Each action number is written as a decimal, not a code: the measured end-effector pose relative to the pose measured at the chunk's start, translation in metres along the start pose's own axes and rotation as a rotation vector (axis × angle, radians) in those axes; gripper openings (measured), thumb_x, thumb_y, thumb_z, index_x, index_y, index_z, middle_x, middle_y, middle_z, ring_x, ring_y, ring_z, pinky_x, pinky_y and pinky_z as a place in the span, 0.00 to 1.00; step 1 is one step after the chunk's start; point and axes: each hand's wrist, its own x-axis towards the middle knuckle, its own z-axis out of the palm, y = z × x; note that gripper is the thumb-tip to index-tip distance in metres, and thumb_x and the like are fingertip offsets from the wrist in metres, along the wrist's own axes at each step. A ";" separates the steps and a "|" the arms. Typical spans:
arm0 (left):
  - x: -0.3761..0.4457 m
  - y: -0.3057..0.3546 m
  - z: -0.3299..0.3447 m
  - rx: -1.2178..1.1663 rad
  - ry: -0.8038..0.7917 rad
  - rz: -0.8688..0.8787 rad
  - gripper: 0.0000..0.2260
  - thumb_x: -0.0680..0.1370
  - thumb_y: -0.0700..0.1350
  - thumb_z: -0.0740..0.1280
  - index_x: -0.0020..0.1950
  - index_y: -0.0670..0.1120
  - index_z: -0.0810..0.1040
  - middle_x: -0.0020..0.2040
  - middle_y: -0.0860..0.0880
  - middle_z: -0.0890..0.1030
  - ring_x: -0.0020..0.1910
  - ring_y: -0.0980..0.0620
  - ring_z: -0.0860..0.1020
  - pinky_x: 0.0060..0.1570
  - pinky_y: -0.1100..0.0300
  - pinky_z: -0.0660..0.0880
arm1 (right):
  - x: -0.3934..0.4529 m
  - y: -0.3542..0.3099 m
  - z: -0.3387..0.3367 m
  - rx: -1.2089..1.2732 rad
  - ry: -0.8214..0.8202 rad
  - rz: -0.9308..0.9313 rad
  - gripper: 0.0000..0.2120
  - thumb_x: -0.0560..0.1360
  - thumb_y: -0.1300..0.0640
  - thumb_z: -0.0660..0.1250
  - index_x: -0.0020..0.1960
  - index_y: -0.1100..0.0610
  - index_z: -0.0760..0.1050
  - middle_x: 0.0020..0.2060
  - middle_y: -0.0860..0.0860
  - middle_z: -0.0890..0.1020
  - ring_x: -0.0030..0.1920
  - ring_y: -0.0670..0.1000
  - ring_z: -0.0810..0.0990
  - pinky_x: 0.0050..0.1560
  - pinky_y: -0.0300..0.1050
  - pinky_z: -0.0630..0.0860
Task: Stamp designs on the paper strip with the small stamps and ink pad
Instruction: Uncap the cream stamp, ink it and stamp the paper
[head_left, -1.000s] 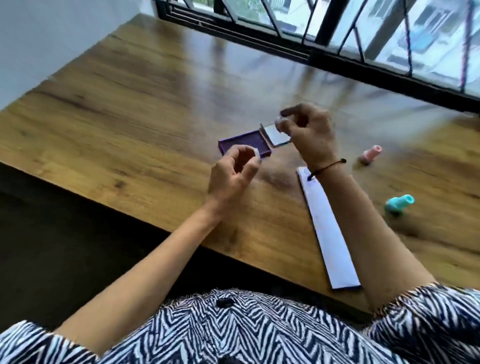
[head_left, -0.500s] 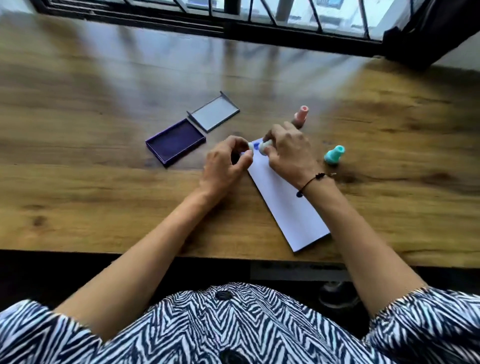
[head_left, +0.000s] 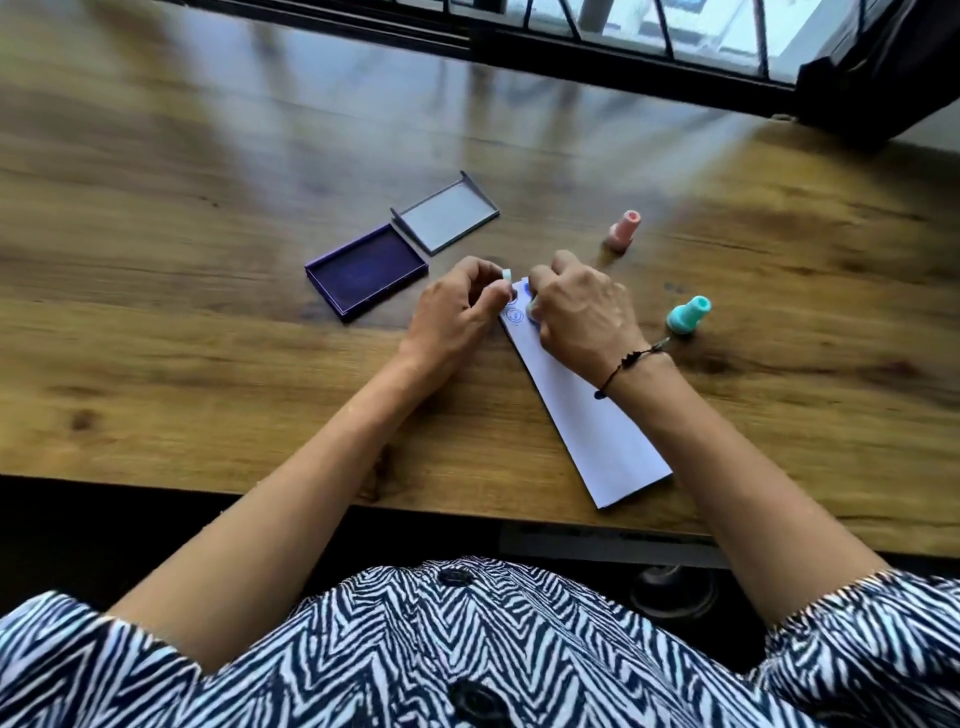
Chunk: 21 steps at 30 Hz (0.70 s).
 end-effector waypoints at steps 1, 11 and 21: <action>0.000 0.000 0.000 -0.003 0.001 -0.004 0.08 0.76 0.44 0.62 0.52 0.41 0.75 0.49 0.40 0.82 0.47 0.46 0.78 0.50 0.53 0.73 | 0.000 0.000 0.001 0.003 0.009 0.003 0.05 0.73 0.65 0.60 0.49 0.62 0.72 0.48 0.60 0.75 0.46 0.63 0.78 0.36 0.47 0.64; 0.002 -0.002 0.001 -0.008 -0.024 -0.010 0.10 0.77 0.45 0.61 0.53 0.41 0.75 0.50 0.40 0.82 0.50 0.43 0.79 0.54 0.45 0.74 | 0.001 -0.002 0.003 0.093 0.025 0.040 0.06 0.72 0.66 0.60 0.48 0.62 0.72 0.46 0.61 0.74 0.42 0.64 0.77 0.37 0.46 0.63; -0.004 0.001 0.003 0.072 -0.017 0.042 0.10 0.77 0.45 0.61 0.54 0.41 0.74 0.49 0.41 0.82 0.48 0.44 0.78 0.49 0.53 0.73 | -0.001 0.002 0.003 0.219 -0.003 0.076 0.07 0.73 0.63 0.60 0.50 0.60 0.73 0.48 0.61 0.75 0.45 0.64 0.77 0.38 0.47 0.66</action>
